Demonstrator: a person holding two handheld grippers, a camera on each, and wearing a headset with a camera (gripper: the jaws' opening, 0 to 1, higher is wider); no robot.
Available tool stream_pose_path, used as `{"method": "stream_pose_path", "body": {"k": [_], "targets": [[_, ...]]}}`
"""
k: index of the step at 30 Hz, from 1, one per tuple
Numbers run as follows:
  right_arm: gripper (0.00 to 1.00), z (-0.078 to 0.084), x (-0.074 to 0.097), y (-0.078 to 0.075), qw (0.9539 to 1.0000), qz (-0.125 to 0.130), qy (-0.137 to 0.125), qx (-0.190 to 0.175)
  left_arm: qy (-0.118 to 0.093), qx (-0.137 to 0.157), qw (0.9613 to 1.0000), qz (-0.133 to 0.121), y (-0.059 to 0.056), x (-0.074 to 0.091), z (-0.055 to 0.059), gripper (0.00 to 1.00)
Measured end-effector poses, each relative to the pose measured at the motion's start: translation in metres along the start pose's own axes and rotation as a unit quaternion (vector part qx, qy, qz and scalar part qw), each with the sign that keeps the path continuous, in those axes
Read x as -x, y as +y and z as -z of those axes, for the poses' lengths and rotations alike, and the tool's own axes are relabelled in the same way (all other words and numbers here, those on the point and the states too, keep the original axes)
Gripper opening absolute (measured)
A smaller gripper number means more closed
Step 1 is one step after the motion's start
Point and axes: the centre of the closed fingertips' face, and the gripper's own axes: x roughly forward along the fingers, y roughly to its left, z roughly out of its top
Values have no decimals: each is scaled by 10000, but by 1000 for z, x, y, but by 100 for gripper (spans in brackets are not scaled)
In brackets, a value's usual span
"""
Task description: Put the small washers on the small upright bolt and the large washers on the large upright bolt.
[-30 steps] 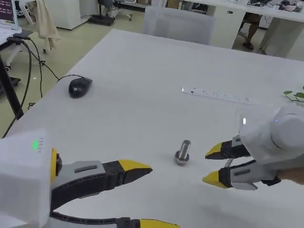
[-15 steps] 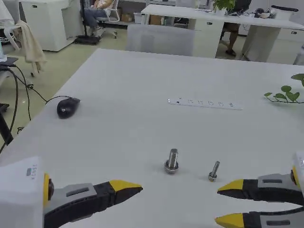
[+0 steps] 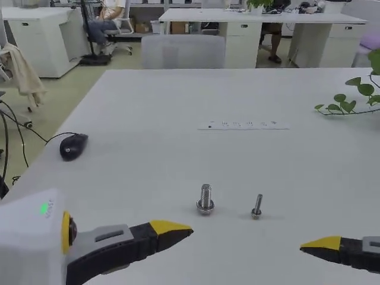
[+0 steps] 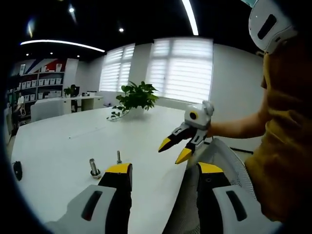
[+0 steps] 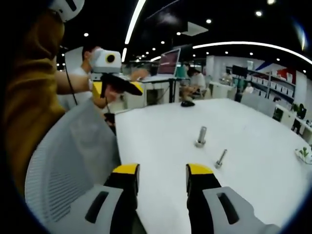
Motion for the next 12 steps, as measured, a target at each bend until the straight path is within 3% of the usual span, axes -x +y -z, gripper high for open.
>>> {"method": "stream_pose_path", "body": {"k": [7, 12], "targets": [[43, -5, -3, 8, 9987, -74, -308, -387, -6, 72, 10000, -14, 4, -3, -2, 52], [43, -11, 2, 12, 9986, -139, -316, -400, -32, 173, 9996, -226, 8, 6, 1, 52]]}}
